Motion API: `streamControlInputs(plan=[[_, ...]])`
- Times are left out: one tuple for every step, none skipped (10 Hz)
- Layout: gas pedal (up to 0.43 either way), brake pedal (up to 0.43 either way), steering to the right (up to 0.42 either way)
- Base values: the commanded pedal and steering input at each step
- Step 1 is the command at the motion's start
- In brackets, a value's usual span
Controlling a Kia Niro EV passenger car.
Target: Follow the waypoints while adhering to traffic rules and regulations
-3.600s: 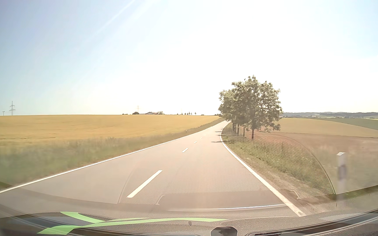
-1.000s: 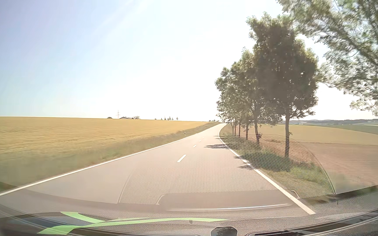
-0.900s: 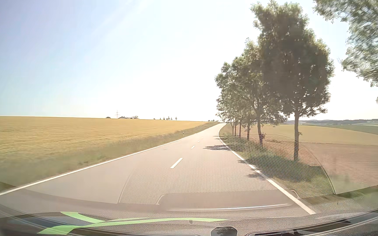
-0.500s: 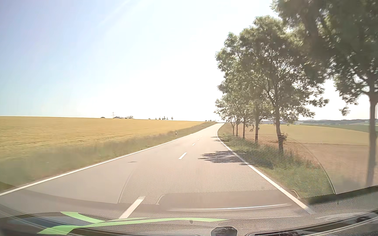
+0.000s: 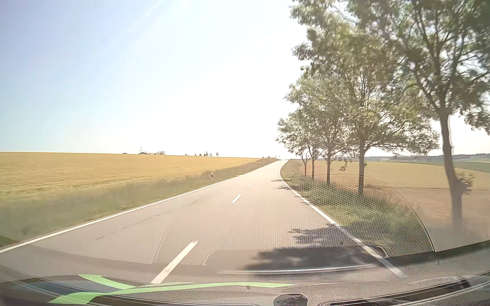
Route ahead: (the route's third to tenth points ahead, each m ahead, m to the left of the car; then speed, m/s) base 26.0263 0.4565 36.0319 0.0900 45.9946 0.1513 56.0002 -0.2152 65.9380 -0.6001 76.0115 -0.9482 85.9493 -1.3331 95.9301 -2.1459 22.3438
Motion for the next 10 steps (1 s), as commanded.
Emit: streamControlInputs(plan=[[0.228, 0.000, 0.003], [0.240, 0.000, 0.003], [0.248, 0.000, 0.003], [0.260, 0.000, 0.004], [0.268, 0.000, 0.003], [0.268, 0.000, 0.003], [0.268, 0.000, 0.003], [0.248, 0.000, 0.002], [0.220, 0.000, 0.002], [0.220, 0.000, 0.002]])
